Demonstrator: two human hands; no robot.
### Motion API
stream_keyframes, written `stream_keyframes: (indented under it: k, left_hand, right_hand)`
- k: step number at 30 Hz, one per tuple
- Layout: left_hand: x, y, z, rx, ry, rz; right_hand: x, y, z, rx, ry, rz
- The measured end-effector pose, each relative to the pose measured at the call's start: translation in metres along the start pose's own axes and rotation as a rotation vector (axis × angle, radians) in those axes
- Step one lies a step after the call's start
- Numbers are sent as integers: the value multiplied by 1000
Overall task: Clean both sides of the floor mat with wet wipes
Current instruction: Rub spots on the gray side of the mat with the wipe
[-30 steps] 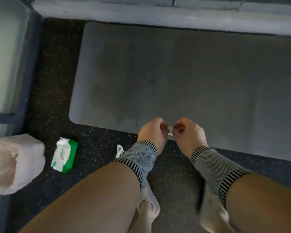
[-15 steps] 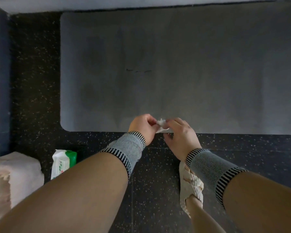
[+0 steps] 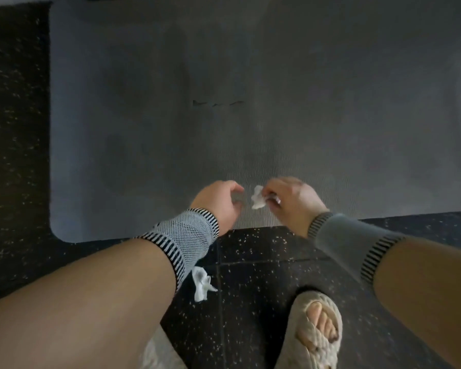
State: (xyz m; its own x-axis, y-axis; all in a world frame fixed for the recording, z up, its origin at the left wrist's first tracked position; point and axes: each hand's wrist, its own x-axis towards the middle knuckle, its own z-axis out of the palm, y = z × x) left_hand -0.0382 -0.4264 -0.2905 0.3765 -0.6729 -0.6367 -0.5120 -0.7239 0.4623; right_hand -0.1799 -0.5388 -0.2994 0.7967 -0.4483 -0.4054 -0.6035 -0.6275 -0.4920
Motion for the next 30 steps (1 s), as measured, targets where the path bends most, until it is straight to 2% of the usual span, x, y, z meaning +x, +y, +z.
stream_keyframes:
  k: [4,8,12,14,17,18,19,21,23,24,25,27,30]
  left_hand:
    - [60,-21,9,248,115,135]
    - [116,-27,6,396,145,144]
    - [129,-37,14,459,207,129]
    - [127,-38,16,457,144,126]
    - [124,-29,17,483,30,79]
    - [124,-27,18,493,20,68]
    - [125,-26,19,497,19,61]
    - [126,-29,20,497,26,56]
    - [126,-32,20,495,34,72]
    - [126,-34,20,495,48,80]
    - [125,-34,21,494,64,89]
    - [121,-32,23,477,92,102]
    - [115,-31,28,488,149,114]
  right_hand:
    - [68,51,-8,-109,126,-73]
    - [161,66,-26,-217,263,-192]
    - [190,73,-16,-351,242,-233]
    - [156,79,0,-373,151,-289]
    - [76,75,27,-382,-255,-437]
    - [65,76,29,-339,-358,-455]
    - [69,77,24,-323,-380,-469]
    - [107,80,12,-439,-220,-502]
    - [148,84,-2,-421,71,-370]
    - [157,86,-3,-415,169,-308]
    - [154,84,2,-414,193,-262]
    - [114,84,18,-419,63,-329]
    - [46,87,29,-386,-238,-541]
